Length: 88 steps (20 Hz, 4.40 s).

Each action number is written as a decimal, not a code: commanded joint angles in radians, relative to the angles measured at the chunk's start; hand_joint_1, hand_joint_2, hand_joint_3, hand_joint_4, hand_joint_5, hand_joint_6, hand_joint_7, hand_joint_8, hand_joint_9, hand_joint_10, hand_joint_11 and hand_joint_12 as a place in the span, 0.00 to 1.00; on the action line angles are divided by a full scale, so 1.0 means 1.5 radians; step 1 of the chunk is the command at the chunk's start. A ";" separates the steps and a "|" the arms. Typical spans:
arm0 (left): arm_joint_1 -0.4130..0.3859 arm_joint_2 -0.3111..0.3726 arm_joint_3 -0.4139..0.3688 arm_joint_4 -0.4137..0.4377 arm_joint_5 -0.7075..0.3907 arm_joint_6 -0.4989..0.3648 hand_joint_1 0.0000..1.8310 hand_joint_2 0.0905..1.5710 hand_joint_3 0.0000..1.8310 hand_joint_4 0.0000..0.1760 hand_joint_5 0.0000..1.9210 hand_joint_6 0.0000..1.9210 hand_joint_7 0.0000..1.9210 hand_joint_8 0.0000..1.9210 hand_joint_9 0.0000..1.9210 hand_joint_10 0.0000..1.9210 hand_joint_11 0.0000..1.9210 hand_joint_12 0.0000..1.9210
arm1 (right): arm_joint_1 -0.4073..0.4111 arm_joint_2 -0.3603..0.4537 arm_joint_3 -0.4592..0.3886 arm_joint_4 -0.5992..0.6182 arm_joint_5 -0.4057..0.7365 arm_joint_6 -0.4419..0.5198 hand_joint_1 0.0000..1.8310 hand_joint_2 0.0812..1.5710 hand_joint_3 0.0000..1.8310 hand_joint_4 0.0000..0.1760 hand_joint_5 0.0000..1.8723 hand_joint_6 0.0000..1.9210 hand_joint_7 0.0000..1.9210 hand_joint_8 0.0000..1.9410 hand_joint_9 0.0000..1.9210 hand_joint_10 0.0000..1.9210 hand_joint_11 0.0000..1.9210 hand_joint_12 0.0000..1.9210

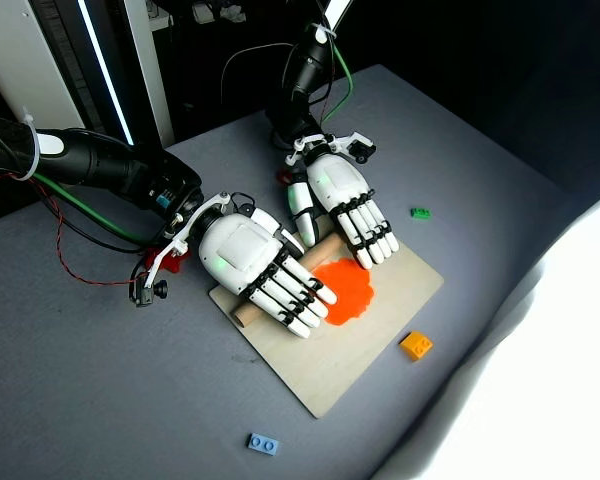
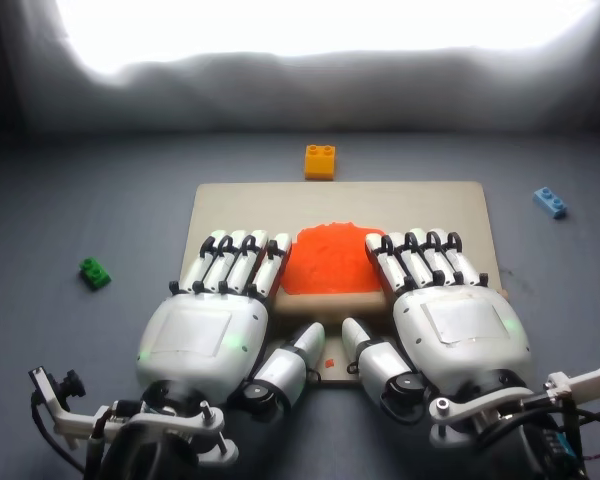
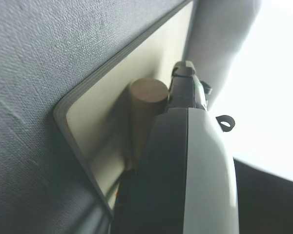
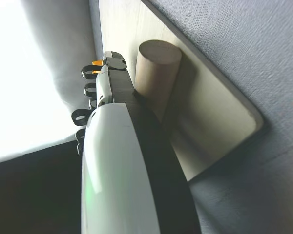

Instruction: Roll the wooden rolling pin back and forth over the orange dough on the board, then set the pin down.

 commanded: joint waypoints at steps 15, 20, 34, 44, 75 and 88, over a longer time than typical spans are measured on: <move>-0.017 -0.013 0.034 0.039 -0.038 -0.017 0.00 0.95 0.00 0.00 0.00 0.00 0.00 0.00 0.00 0.00 0.00 0.00 | 0.029 -0.004 0.035 -0.043 0.036 0.016 0.00 1.00 0.01 0.00 0.02 0.00 0.02 0.00 0.00 0.00 0.00 0.00; -0.021 -0.015 0.041 0.040 -0.032 -0.017 0.00 0.95 0.00 0.00 0.00 0.00 0.00 0.00 0.00 0.00 0.00 0.00 | 0.031 -0.005 0.041 -0.033 0.030 0.017 0.00 1.00 0.01 0.00 0.01 0.00 0.01 0.00 0.00 0.00 0.00 0.00; -0.034 -0.020 0.066 0.040 -0.008 -0.023 0.00 0.95 0.00 0.00 0.00 0.00 0.00 0.00 0.00 0.00 0.00 0.00 | 0.042 -0.009 0.070 -0.028 0.004 0.039 0.00 1.00 0.02 0.00 0.01 0.00 0.01 0.00 0.00 0.00 0.00 0.00; -0.045 -0.022 0.095 0.039 0.020 -0.049 0.00 0.95 0.00 0.00 0.00 0.00 0.00 0.00 0.00 0.00 0.00 0.00 | 0.052 -0.011 0.090 -0.009 -0.010 0.044 0.00 1.00 0.01 0.00 0.02 0.01 0.02 0.00 0.00 0.00 0.00 0.00; -0.070 -0.046 0.171 0.039 0.081 -0.106 0.00 0.95 0.00 0.00 0.00 0.00 0.00 0.00 0.00 0.00 0.00 0.00 | 0.069 -0.011 0.129 0.019 -0.044 0.047 0.00 1.00 0.02 0.00 0.01 0.00 0.02 0.00 0.00 0.00 0.00 0.00; -0.080 -0.061 0.212 0.041 0.096 -0.103 0.00 0.95 0.00 0.00 0.00 0.00 0.00 0.00 0.00 0.00 0.00 0.00 | 0.082 -0.013 0.157 0.036 -0.077 0.055 0.00 1.00 0.05 0.00 0.02 0.00 0.02 0.00 0.00 0.00 0.00 0.00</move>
